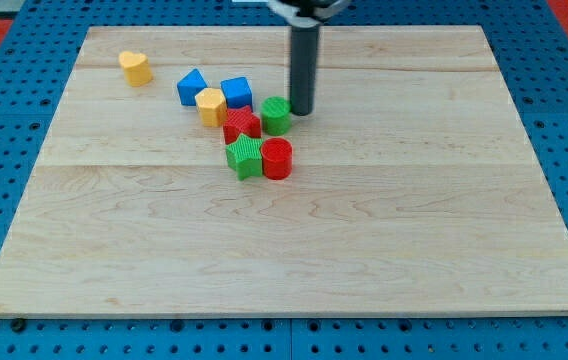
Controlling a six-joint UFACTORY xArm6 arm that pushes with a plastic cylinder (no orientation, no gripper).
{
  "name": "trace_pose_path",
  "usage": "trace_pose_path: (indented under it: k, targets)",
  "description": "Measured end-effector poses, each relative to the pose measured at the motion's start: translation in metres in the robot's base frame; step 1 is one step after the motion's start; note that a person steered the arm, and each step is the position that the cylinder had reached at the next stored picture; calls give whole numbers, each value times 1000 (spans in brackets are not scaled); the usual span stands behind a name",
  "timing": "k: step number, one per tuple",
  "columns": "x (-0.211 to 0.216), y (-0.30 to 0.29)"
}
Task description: Slide yellow heart closer to the group of blocks
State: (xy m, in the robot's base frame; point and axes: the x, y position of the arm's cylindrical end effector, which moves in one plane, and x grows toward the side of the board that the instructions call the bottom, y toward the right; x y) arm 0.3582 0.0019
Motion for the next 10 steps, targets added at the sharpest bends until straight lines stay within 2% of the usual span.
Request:
trace_pose_path:
  k: [1,2,3,4,5,6,8,10]
  targets:
    - [-21,23]
    - [-73,14]
    - [-145,-27]
    - [-158,-135]
    - [-155,-211]
    - [-113,-239]
    - [-63,-226]
    - [-63,-180]
